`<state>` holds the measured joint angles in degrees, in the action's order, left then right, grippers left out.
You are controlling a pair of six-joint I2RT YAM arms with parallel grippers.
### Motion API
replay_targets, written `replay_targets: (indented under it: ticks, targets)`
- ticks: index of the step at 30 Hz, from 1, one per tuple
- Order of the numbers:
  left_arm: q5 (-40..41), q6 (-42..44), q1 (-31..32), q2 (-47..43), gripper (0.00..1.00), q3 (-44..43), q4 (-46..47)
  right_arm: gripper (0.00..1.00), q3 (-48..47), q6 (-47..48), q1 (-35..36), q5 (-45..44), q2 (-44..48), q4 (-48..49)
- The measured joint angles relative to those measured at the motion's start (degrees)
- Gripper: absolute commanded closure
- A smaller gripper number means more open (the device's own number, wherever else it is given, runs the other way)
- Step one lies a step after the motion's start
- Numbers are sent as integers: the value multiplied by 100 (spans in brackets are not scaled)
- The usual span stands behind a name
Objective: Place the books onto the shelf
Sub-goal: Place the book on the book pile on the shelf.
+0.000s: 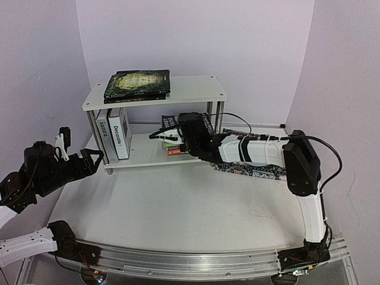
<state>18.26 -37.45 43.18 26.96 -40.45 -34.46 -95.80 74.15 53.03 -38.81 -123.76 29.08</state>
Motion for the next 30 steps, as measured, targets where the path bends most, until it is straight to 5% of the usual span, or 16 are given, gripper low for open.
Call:
replay_targets:
  ticks: [30]
  targets:
    - [-2,-2,0,37,7,0,0,4,-975,-602,-2,371,0,-2717]
